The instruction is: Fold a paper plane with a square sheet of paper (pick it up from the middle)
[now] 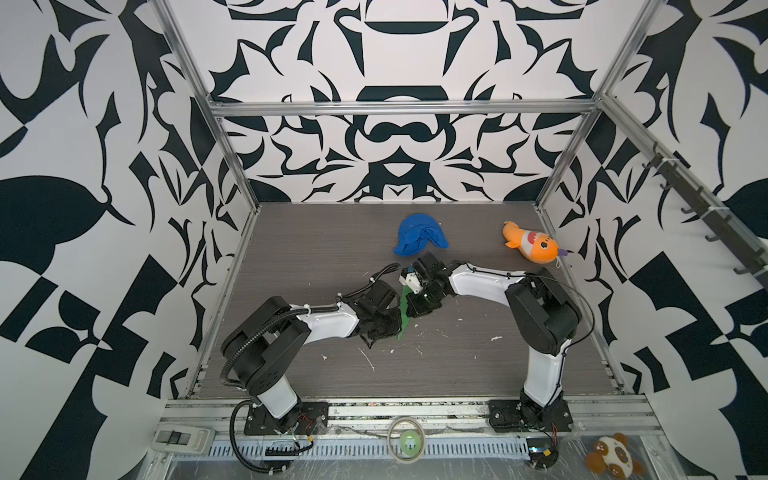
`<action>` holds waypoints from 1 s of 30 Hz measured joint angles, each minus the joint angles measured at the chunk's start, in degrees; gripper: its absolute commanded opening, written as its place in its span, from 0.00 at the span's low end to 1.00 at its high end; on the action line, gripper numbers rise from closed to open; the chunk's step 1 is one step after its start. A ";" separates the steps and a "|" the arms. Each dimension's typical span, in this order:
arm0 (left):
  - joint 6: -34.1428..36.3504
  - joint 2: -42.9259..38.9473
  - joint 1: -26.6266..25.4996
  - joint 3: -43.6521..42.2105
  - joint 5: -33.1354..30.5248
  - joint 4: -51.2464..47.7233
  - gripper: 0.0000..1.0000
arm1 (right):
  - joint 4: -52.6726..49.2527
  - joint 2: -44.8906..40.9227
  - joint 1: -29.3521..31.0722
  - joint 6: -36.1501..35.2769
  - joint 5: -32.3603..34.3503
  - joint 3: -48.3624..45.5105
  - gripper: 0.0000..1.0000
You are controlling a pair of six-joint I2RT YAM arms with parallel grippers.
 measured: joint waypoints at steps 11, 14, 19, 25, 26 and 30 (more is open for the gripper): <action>-5.14 -5.46 -0.07 -2.29 0.28 8.35 0.02 | 0.02 0.09 0.00 0.94 0.26 0.00 0.00; -6.01 -3.08 -0.22 -1.86 0.35 8.98 0.00 | 0.04 0.09 0.00 1.53 0.22 0.00 0.00; -6.97 0.63 -0.39 -0.79 -0.11 7.23 0.00 | 0.04 0.11 0.00 1.99 0.22 0.00 0.00; -9.31 0.81 -0.44 -2.67 -0.33 8.81 0.00 | 0.04 0.20 0.00 2.10 0.17 -0.02 0.00; -9.51 0.81 -0.50 -2.69 -0.33 8.92 0.00 | 0.04 0.20 0.00 2.16 0.13 -0.02 0.00; -10.01 0.83 -1.03 -2.69 -0.37 8.94 0.00 | 0.04 0.31 0.00 2.32 -0.07 0.00 0.00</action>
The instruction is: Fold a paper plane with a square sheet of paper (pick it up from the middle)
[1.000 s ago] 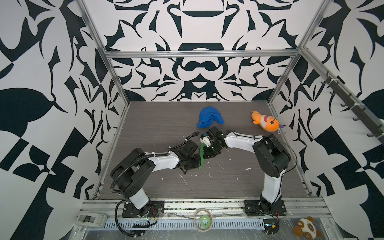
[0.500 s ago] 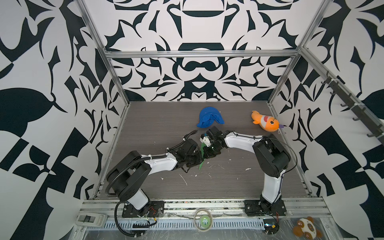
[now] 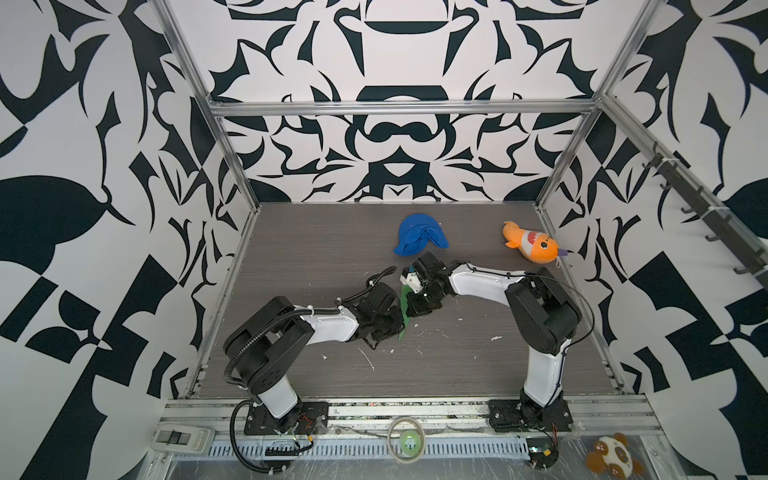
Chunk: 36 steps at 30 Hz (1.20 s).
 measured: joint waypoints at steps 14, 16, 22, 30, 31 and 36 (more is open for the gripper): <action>-0.39 -2.10 -3.17 -0.39 -0.52 -4.83 0.00 | -0.22 0.17 0.00 1.14 0.02 0.20 0.00; -0.52 -2.62 -3.34 -0.79 -0.50 -5.38 0.00 | -0.31 0.26 -0.02 1.20 0.00 0.31 0.00; -1.79 -4.66 -3.87 -2.84 -0.52 -5.53 0.00 | -0.52 0.39 -0.02 1.38 0.02 0.48 0.00; -1.66 -9.14 -3.89 -4.09 -1.57 -9.14 0.01 | -0.59 0.42 0.00 1.97 0.04 0.55 0.00; -1.53 -9.40 -3.78 -3.76 -1.90 -9.18 0.01 | -0.59 0.42 0.00 2.10 0.04 0.55 0.00; -1.29 -8.33 -2.16 -0.83 -2.34 -7.61 0.01 | -0.59 0.52 -0.02 2.75 0.02 0.57 0.00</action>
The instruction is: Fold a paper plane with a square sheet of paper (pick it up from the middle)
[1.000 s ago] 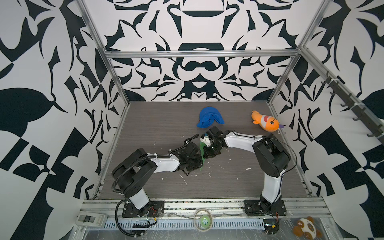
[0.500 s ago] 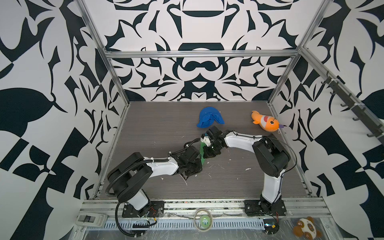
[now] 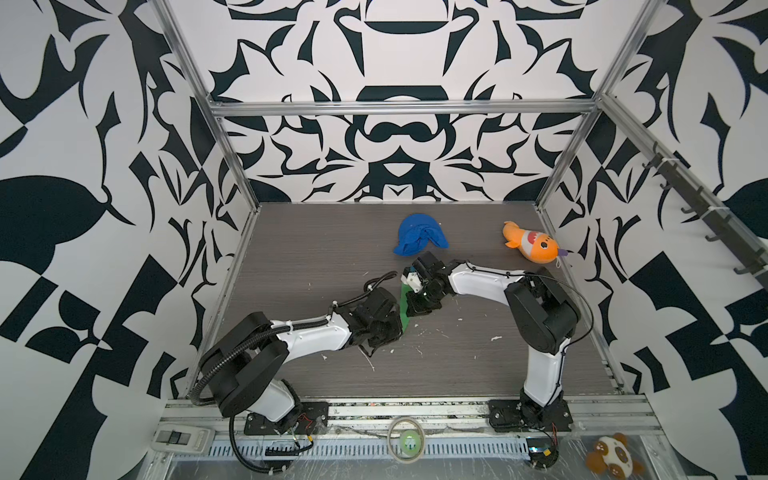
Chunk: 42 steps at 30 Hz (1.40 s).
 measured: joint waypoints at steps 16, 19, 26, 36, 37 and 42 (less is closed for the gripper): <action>0.96 8.44 1.42 4.52 -0.55 -0.66 0.00 | 0.07 0.13 -0.11 1.44 -0.31 -0.02 0.00; 0.90 7.41 0.81 3.32 -0.55 -0.39 0.01 | 0.26 0.09 -0.11 1.88 -0.28 -0.17 0.00; 0.68 -0.85 -1.40 -1.86 -1.68 -6.16 0.07 | 6.03 -2.51 0.22 8.37 0.39 -4.72 0.00; -1.66 -14.80 1.01 -5.88 -6.62 -4.72 0.14 | 19.08 -5.31 6.38 25.11 6.27 -10.64 0.00; -2.14 -14.34 1.01 -6.43 -6.29 -3.04 0.13 | 19.58 -5.31 6.64 26.01 6.32 -10.75 0.00; -3.48 -8.39 1.01 -6.73 -5.22 2.01 0.08 | 20.13 -5.25 6.95 27.56 6.25 -10.75 0.00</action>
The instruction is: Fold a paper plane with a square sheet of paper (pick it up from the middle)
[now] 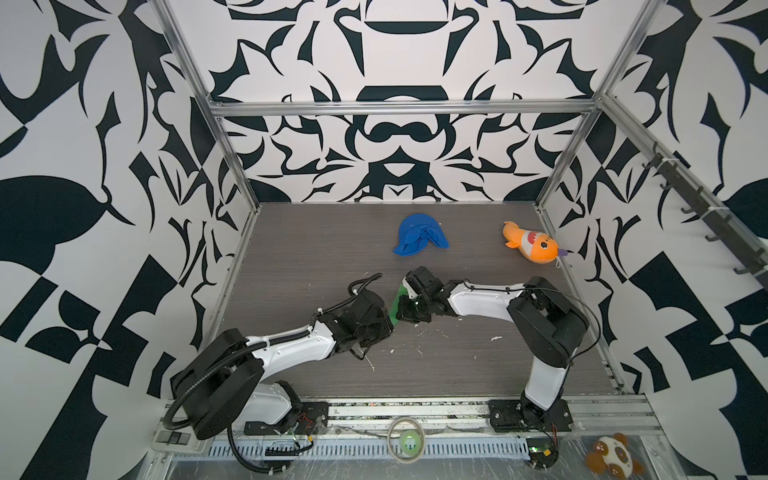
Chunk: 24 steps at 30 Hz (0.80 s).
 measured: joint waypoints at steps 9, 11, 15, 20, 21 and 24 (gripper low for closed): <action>-0.87 4.98 1.60 1.29 -2.10 -0.04 0.01 | -0.26 0.00 0.00 -1.95 -0.52 0.02 0.00; -0.94 5.75 1.95 1.70 -2.25 -0.04 0.00 | -0.57 0.11 0.00 -2.80 -0.79 0.22 0.00; -1.11 8.24 2.19 2.40 -1.49 0.33 0.00 | -2.36 0.61 0.02 -5.40 -1.09 1.51 0.00; -1.20 9.18 2.21 2.40 0.11 1.09 0.00 | -4.66 1.14 0.04 -8.07 -1.11 2.95 0.00; -1.29 9.27 2.19 2.43 0.26 1.07 0.00 | -4.90 1.22 0.04 -8.48 -1.14 3.10 0.00; -1.55 9.42 2.23 2.47 0.55 1.01 0.00 | -5.84 1.40 0.04 -10.12 -1.22 3.69 0.00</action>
